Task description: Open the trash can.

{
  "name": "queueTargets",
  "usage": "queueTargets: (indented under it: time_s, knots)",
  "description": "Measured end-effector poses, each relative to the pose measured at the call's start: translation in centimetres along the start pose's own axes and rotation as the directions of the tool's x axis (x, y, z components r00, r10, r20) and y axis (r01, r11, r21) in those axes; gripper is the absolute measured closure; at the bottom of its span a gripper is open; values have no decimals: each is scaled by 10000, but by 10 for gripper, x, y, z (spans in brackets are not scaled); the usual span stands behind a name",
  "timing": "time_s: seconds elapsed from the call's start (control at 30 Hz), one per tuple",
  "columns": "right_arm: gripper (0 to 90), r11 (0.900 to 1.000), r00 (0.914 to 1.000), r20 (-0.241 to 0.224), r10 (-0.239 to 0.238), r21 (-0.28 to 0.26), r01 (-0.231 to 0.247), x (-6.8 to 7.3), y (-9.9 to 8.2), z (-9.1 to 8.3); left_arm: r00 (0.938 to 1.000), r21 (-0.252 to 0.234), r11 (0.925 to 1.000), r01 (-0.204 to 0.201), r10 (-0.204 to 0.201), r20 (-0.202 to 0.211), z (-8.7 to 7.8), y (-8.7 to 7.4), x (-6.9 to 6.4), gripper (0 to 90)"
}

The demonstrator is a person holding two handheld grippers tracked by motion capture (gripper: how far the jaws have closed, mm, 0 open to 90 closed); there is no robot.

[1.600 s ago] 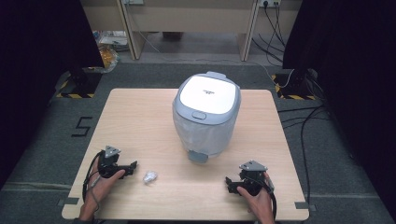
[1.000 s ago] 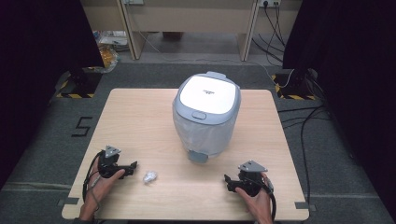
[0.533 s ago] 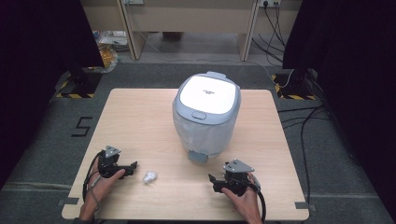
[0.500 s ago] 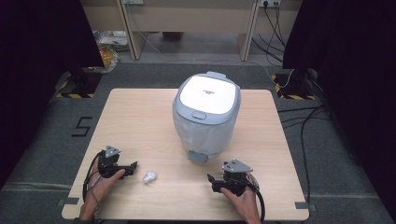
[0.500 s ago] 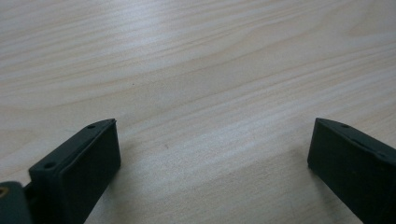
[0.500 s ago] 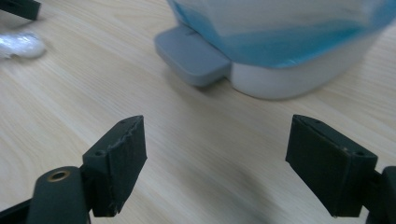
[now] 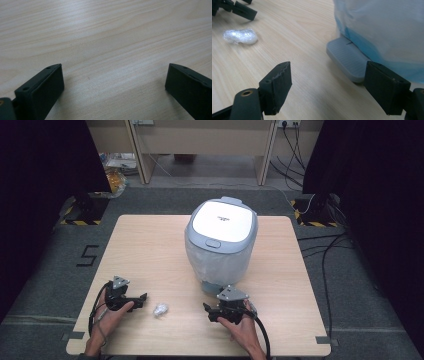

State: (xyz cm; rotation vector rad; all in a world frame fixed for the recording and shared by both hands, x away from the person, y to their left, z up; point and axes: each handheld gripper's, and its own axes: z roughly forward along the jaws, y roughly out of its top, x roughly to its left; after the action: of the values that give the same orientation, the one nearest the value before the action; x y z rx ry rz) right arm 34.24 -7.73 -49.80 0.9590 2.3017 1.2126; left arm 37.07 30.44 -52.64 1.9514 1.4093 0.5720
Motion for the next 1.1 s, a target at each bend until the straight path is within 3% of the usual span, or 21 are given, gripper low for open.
queueTargets:
  time_s: [0.2,0.57,0.73,1.1]
  knots:
    - [223,9995,9995,-124,-306,-130,304,5,6,13,10000,4,10000,-8,8,3,0,0,0,11]
    - [232,9997,9997,-1,-230,-69,230,4,4,23,10000,-8,10000,-8,8,10,0,0,0,10]
    - [230,9961,9959,230,-877,37,876,8,2,26,10000,5,10000,-13,13,4,0,0,0,10]
    - [232,9964,9966,86,-814,249,812,6,1,27,10000,-1,10000,-10,10,1,0,0,0,9]
